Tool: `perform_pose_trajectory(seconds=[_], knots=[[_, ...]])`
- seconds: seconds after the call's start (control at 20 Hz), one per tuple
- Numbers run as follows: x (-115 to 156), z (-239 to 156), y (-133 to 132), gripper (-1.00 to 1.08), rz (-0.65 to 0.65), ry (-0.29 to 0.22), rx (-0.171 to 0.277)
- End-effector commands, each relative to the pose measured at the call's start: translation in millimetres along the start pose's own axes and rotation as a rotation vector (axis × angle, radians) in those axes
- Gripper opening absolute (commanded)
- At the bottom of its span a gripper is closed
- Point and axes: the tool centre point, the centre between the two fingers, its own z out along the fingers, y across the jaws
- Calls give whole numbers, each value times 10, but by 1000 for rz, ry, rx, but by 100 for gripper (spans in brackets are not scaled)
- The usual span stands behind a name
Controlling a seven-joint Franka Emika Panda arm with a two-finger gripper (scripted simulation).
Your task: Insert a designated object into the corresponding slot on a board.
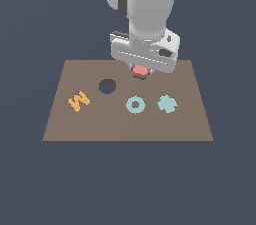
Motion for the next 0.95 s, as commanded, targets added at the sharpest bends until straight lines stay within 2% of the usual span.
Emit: perform_pose_trajectory(seconds=[0.0,0.4,0.45,0.9], knots=[[-4,-1,3,-100,-7,0,0],[-2,100,6,-100,-7,-1,-1],[-2,100,6,100,-7,-1,-1],[-2,100,6,100,-7,-1,-1]])
